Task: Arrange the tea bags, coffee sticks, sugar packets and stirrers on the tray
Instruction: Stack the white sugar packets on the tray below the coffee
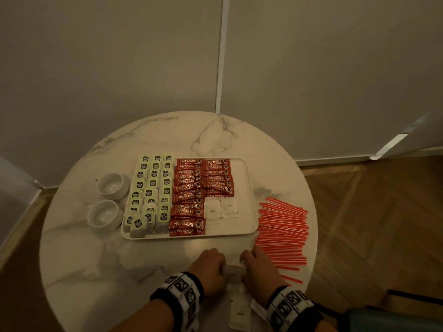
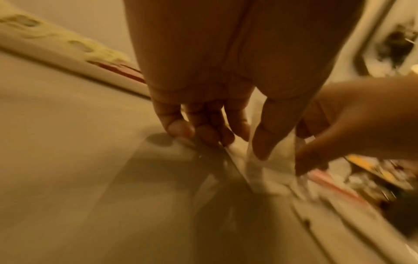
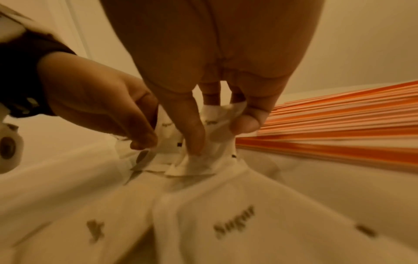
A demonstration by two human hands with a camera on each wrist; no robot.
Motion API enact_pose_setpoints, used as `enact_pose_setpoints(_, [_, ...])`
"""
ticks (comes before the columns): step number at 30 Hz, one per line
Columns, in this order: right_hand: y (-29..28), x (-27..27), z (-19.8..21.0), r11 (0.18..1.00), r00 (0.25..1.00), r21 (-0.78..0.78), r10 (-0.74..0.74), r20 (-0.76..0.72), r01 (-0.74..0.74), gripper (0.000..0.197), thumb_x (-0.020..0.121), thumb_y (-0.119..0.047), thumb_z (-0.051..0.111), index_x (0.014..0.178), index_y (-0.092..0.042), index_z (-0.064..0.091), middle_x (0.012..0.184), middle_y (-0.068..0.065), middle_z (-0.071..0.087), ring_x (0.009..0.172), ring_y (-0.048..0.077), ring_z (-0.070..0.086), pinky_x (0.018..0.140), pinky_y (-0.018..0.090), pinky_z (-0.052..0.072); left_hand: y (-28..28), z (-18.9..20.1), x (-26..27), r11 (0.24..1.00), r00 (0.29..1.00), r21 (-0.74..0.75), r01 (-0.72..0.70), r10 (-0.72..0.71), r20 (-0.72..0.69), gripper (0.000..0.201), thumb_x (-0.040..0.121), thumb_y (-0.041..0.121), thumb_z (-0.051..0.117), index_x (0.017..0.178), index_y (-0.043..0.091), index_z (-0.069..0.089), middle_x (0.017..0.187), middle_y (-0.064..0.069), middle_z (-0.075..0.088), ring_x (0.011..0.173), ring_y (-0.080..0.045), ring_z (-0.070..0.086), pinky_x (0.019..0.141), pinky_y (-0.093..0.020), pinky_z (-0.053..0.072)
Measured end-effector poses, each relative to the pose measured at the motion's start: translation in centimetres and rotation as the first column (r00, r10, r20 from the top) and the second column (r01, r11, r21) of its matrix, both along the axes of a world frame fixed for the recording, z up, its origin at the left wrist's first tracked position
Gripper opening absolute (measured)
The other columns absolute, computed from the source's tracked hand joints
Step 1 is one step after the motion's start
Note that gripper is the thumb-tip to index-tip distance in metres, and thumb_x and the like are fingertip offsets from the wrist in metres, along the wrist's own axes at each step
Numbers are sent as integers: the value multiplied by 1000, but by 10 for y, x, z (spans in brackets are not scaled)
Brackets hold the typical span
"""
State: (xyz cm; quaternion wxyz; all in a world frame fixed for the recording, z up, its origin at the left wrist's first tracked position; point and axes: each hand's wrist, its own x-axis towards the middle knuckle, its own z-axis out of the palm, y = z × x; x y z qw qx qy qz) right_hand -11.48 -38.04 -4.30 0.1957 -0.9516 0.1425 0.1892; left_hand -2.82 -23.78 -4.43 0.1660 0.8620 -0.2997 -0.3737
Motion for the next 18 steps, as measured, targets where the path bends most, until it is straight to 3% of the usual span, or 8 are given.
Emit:
enact_pose_setpoints(3, [-3, 7, 4, 998, 1000, 70, -6, 9, 5, 30, 94, -17, 48, 121, -29, 50, 117, -2, 49, 104, 15, 47, 82, 21, 35, 10, 8, 13, 971, 967, -80, -224, 212, -142, 16, 81, 16, 59, 73, 26, 51, 80, 9, 53, 76, -9, 50, 68, -19, 42])
enact_pose_setpoints(6, [-10, 19, 12, 977, 998, 206, -59, 10, 55, 34, 95, -15, 47, 123, -31, 54, 117, -3, 53, 103, 13, 51, 87, 21, 40, 19, 11, 27, 873, 853, -144, -465, 399, -337, 17, 82, 10, 62, 72, 20, 53, 77, 2, 55, 70, -10, 52, 68, -23, 47])
enact_pose_setpoints(9, [-19, 34, 28, 839, 975, 503, -217, -41, 208, 39, 91, -8, 56, 124, -29, 56, 116, -1, 59, 83, 16, 64, 71, 23, 54, 26, 17, 39, 620, 566, -145, -771, 565, -600, 3, 84, 6, 56, 86, 5, 58, 96, -21, 63, 88, -33, 64, 81, -44, 56])
enact_pose_setpoints(10, [-21, 40, 34, 776, 967, 584, -248, -65, 238, 40, 89, -8, 60, 124, -28, 56, 112, 0, 62, 77, 18, 67, 67, 25, 57, 28, 17, 41, 511, 443, -120, -851, 575, -688, 11, 85, 5, 53, 94, 1, 59, 103, -26, 64, 93, -39, 65, 81, -49, 57])
enact_pose_setpoints(12, [-24, 51, 45, 695, 957, 673, -280, -72, 254, 39, 86, -7, 65, 120, -24, 57, 100, 4, 68, 71, 17, 67, 68, 28, 59, 28, 24, 42, 380, 278, -77, -922, 509, -815, 20, 92, 0, 43, 105, 0, 57, 103, -27, 68, 89, -39, 69, 69, -45, 59])
enact_pose_setpoints(14, [-24, 61, 53, 651, 952, 720, -302, -45, 241, 37, 83, -5, 69, 115, -21, 58, 91, 9, 71, 67, 17, 67, 71, 33, 59, 26, 29, 41, 345, 255, -88, -934, 478, -841, 18, 92, -6, 40, 103, -2, 54, 104, -26, 66, 84, -35, 69, 62, -40, 60])
enact_pose_setpoints(16, [-22, 71, 56, 630, 945, 740, -327, -23, 236, 38, 80, -4, 71, 112, -22, 59, 88, 8, 72, 69, 19, 68, 73, 36, 60, 22, 30, 41, 321, 255, -106, -941, 469, -846, 18, 87, -12, 42, 90, 3, 50, 108, -24, 61, 87, -34, 67, 64, -39, 60])
enact_pose_setpoints(18, [-18, 78, 55, 656, 944, 722, -329, 13, 219, 39, 80, -5, 72, 110, -25, 57, 90, 5, 70, 73, 17, 69, 71, 30, 59, 18, 30, 41, 299, 246, -114, -947, 450, -858, 20, 85, -14, 48, 84, 6, 46, 111, -22, 60, 92, -36, 66, 68, -39, 59])
